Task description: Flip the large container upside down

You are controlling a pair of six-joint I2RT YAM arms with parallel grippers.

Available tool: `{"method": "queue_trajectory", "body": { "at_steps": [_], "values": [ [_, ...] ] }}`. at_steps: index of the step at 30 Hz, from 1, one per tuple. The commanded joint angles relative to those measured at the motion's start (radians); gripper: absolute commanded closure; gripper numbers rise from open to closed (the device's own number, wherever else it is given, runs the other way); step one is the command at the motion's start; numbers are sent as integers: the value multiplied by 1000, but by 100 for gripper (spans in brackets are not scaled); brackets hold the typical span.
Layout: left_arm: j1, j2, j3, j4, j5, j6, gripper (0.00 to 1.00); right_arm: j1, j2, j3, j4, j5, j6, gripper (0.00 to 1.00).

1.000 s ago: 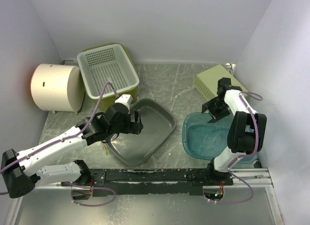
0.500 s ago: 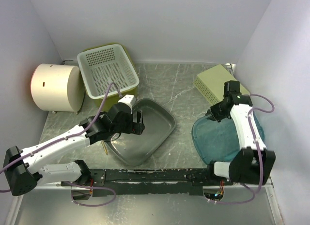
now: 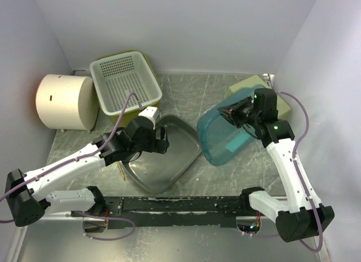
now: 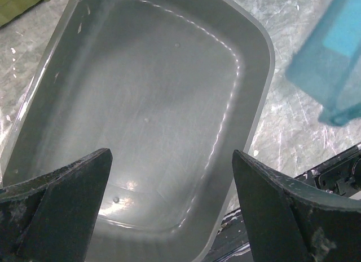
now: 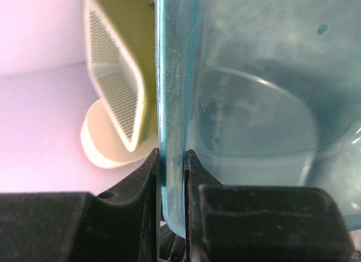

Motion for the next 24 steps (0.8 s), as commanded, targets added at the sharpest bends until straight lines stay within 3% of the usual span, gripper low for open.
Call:
{"method": "queue_trajectory", "body": {
  "at_steps": [1, 5, 24],
  "values": [
    [-3, -11, 21, 0, -20, 1, 0, 38, -4, -51, 437, -175, -60, 100],
    [-4, -21, 14, -5, -14, -9, 0, 60, 16, -65, 569, -229, -88, 100],
    [-3, 22, 15, 20, 8, -6, 0, 158, 152, -182, 832, -461, -111, 100]
  ]
}}
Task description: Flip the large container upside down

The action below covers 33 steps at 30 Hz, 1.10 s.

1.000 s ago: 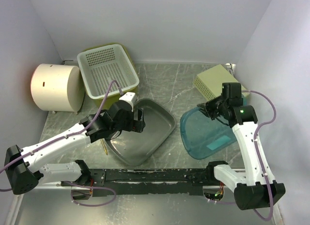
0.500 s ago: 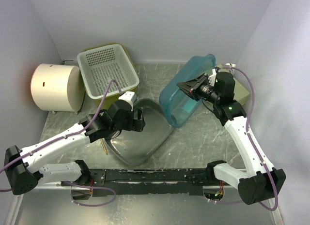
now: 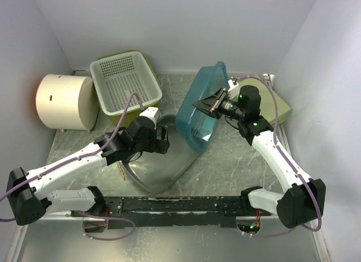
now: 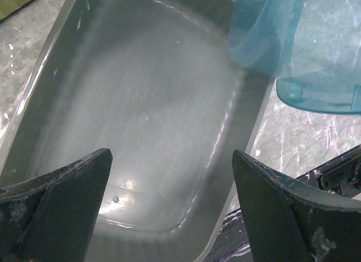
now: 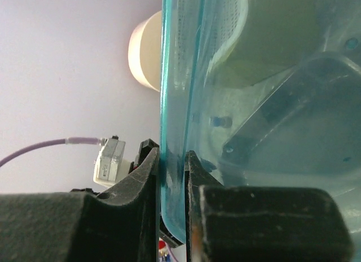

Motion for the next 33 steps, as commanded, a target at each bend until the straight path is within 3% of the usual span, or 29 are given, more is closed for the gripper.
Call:
{"method": "queue_trajectory", "body": {
  "at_steps": [1, 11, 20, 23, 27, 33],
  "values": [
    [-3, 8, 13, 22, 11, 1, 0, 59, 33, -13, 146, -73, -10, 100],
    [-3, 98, -46, 93, 180, 0, 0, 30, 82, 154, -90, -50, -225, 100],
    [-4, 196, -198, 194, 223, -64, 0, -264, -1, 166, -335, -161, -413, 100],
    [-3, 205, -221, 107, 144, -119, 0, -293, -4, 156, -392, -194, -466, 100],
    [10, 178, -255, -1, 48, -185, 0, -293, -20, 90, -330, -269, -442, 100],
    [97, 76, -360, -57, 45, -264, 1, -288, -9, 12, -193, -345, -344, 100]
  ]
}}
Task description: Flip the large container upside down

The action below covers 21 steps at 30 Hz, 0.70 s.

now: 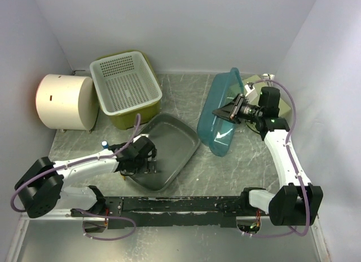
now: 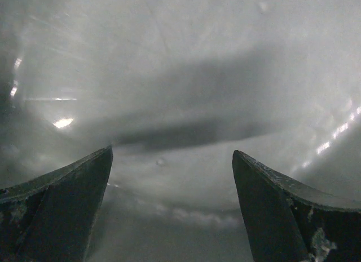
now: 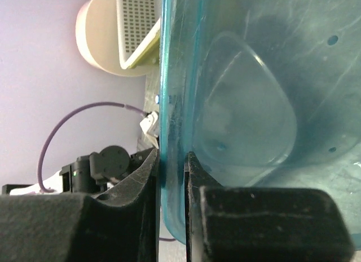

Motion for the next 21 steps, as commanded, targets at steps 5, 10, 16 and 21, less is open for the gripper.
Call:
{"method": "queue_trajectory", "body": {
  "at_steps": [5, 10, 16, 21],
  "values": [
    [58, -121, -53, -158, -111, -173, 0, 54, 4, -83, 296, -147, 123, 100],
    [70, -193, -30, -246, -192, -244, 0, 126, 34, -123, 444, -178, 210, 100],
    [71, -350, 41, -356, -320, -287, 0, 135, 48, -213, 642, -247, 332, 100],
    [70, -445, 85, -414, -383, -277, 0, 89, 53, -267, 681, -319, 344, 100]
  ]
}}
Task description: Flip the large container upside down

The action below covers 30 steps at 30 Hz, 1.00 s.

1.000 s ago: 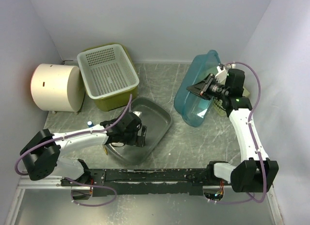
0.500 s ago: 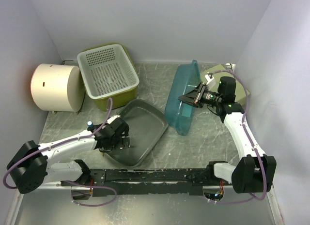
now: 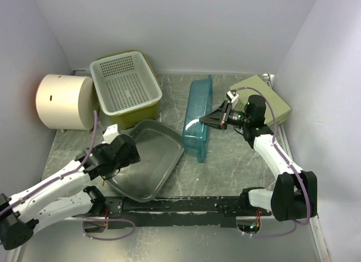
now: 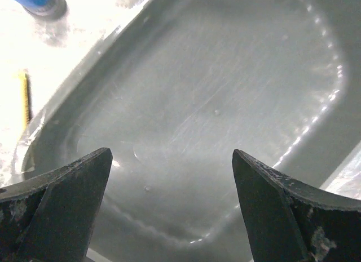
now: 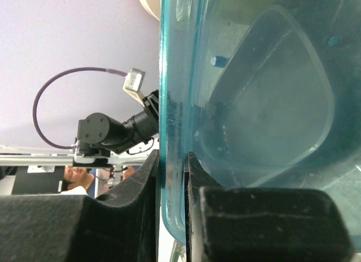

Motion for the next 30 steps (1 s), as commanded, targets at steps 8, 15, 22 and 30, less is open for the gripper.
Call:
{"method": "queue_trajectory", "body": {
  "at_steps": [8, 15, 22, 30],
  "values": [
    [6, -69, 90, -12, -95, 43, 0, -205, -19, -242, 598, -231, 413, 100],
    [6, 1, 128, 79, -73, 120, 0, -301, -33, -398, 759, -280, 554, 94],
    [5, 58, 179, 93, -67, 165, 0, -403, -72, -190, -317, -170, -239, 83],
    [6, 69, 202, 146, -53, 206, 0, -474, -97, -135, -742, 69, -524, 82]
  ]
}}
